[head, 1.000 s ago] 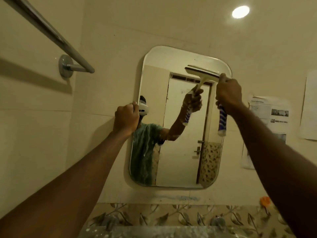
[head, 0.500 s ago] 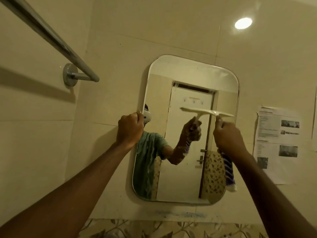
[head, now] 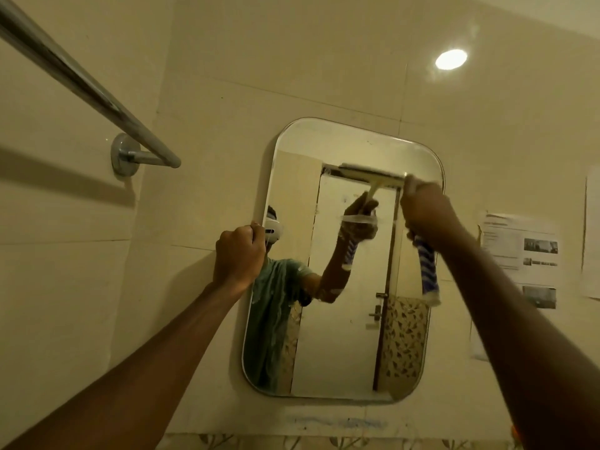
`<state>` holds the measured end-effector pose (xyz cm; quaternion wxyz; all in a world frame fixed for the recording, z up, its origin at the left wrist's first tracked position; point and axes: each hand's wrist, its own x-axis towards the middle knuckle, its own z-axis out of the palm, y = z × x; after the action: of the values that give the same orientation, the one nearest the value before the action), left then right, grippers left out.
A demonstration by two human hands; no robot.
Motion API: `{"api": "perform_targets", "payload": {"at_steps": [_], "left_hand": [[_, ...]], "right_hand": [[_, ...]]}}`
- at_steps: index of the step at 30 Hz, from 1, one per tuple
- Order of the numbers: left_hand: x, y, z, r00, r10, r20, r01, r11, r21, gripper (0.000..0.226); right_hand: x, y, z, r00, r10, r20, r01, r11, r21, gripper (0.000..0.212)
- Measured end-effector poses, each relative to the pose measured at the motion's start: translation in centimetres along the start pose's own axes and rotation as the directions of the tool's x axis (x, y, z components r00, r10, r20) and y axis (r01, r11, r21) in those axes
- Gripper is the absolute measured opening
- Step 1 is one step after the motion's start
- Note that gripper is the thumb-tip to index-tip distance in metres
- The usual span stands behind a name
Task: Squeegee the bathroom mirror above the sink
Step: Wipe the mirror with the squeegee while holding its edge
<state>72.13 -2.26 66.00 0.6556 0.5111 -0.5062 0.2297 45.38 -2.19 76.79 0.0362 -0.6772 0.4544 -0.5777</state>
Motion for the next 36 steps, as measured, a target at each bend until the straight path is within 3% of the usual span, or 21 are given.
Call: {"api": "perform_targets", "payload": {"at_steps": [6, 16, 20, 25, 29, 36], "left_hand": [[0.0, 0.3, -0.1, 1.0, 0.001, 0.0, -0.001, 1.0, 0.017, 0.049], [0.0, -0.2, 0.1, 0.998, 0.053, -0.022, -0.052, 0.997, 0.052, 0.049], [0.2, -0.4, 0.0, 0.997, 0.076, -0.025, -0.075, 0.997, 0.035, 0.048], [0.0, -0.5, 0.1, 0.995, 0.096, -0.024, -0.096, 0.995, 0.009, 0.048], [0.1, -0.5, 0.0, 0.995, 0.095, -0.021, -0.095, 0.995, -0.02, 0.047], [0.0, -0.4, -0.2, 0.997, 0.072, -0.013, -0.073, 0.997, -0.02, 0.048]], "right_hand": [[-7.7, 3.8, 2.8, 0.994, 0.062, 0.091, -0.059, 0.997, -0.041, 0.05], [1.6, -3.3, -2.3, 1.0, -0.003, -0.022, 0.008, 0.972, 0.235, 0.029], [1.5, -1.4, -1.7, 0.985, -0.161, -0.069, 0.173, 0.951, 0.255, 0.029], [1.2, 0.0, -0.4, 0.978, -0.188, -0.087, 0.191, 0.981, 0.031, 0.038], [-1.9, 2.0, 2.1, 0.983, -0.17, -0.072, 0.174, 0.984, 0.044, 0.035], [-13.4, 8.0, 6.2, 1.0, -0.004, 0.005, 0.004, 1.0, 0.003, 0.038]]}}
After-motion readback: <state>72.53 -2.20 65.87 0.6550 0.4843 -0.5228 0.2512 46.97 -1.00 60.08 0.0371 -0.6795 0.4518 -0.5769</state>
